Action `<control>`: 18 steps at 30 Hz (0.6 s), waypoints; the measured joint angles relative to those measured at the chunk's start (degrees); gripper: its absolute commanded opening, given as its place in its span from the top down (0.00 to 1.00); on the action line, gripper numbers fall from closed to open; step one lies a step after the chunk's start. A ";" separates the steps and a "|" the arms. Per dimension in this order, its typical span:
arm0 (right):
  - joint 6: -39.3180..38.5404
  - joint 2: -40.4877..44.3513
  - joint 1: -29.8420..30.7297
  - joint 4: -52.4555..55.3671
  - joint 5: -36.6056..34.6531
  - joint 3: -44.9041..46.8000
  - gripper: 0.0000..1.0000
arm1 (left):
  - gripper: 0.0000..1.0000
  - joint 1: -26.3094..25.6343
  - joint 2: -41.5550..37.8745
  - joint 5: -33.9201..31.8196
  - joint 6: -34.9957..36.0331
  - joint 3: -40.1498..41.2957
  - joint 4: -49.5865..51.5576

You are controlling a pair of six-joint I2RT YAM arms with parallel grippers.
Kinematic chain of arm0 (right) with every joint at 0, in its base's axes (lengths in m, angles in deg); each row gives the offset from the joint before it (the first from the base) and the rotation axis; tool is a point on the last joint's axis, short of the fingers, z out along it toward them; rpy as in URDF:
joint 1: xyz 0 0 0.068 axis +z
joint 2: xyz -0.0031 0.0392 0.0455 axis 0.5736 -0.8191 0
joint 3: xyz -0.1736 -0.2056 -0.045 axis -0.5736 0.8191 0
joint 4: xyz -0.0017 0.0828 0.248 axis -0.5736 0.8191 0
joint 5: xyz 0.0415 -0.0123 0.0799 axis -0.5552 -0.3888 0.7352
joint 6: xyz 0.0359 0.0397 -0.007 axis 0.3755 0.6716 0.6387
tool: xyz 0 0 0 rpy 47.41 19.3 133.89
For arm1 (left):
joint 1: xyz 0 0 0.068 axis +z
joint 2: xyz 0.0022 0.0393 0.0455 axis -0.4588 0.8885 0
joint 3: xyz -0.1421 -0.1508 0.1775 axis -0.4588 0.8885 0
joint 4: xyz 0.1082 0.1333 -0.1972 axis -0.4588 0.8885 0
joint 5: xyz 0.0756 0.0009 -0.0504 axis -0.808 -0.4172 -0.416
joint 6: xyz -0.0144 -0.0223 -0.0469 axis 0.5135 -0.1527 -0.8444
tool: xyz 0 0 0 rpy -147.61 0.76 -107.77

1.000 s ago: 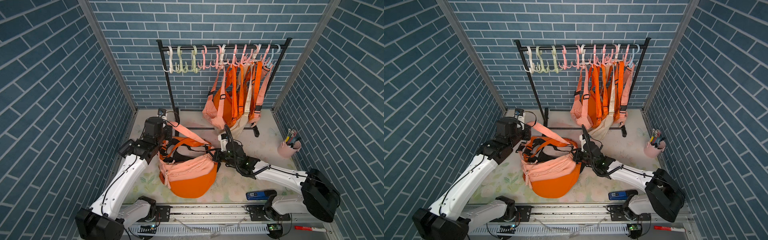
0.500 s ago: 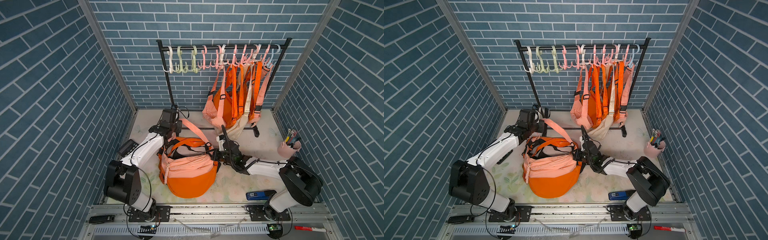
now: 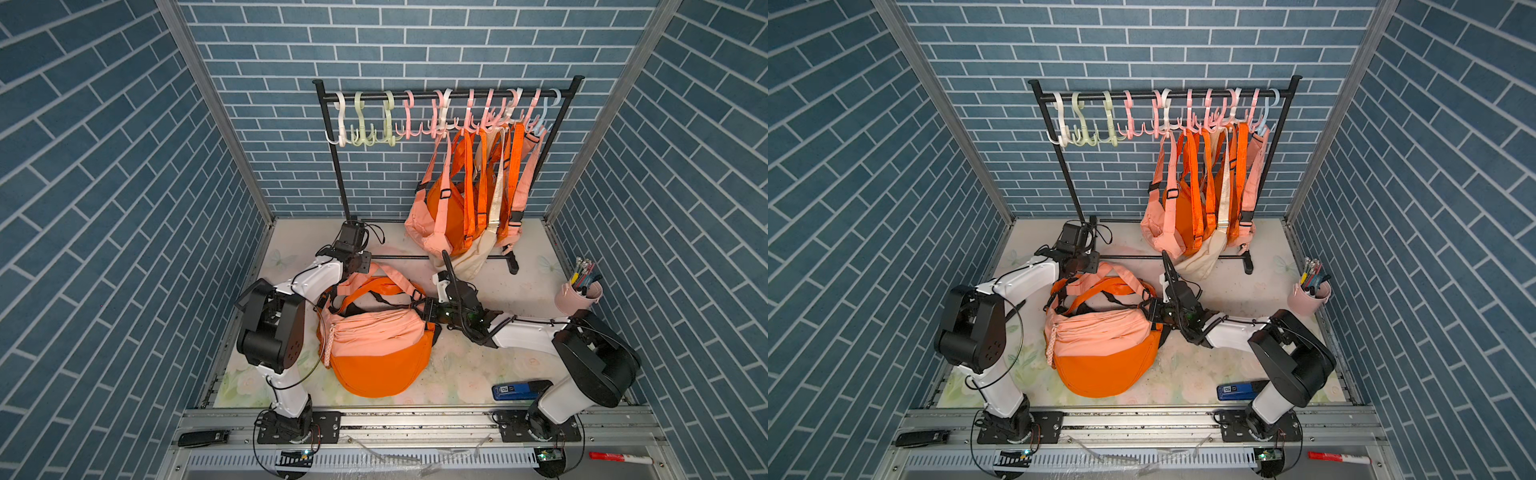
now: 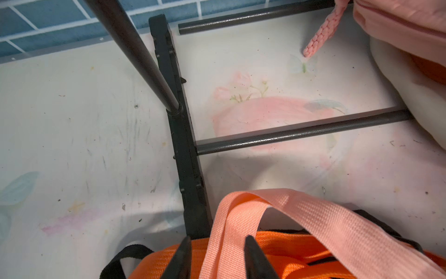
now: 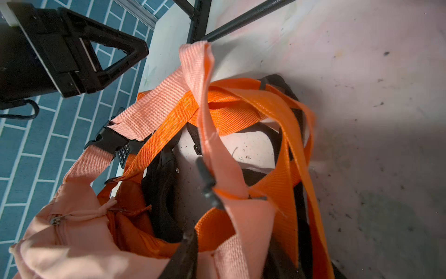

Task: Take the bag off the hook
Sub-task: Place the bag inside the bag.

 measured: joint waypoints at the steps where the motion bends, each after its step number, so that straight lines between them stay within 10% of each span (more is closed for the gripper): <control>1: -0.26 0.52 -0.02 0.50 -0.04 0.00 0.45 | 0.51 0.00 0.17 0.13 0.02 -0.46 0.15; 11: -7.34 11.56 -0.07 12.20 -2.97 -1.84 0.32 | 0.35 0.00 -5.77 0.96 0.96 -2.80 2.93; 15: -10.67 15.52 -0.28 17.77 -5.29 -5.01 0.31 | 0.01 0.00 -12.37 1.81 1.33 -3.69 3.58; 18: -13.29 17.55 -0.50 22.01 -7.15 -8.59 0.32 | 0.01 0.00 -17.84 2.82 1.79 -4.26 3.93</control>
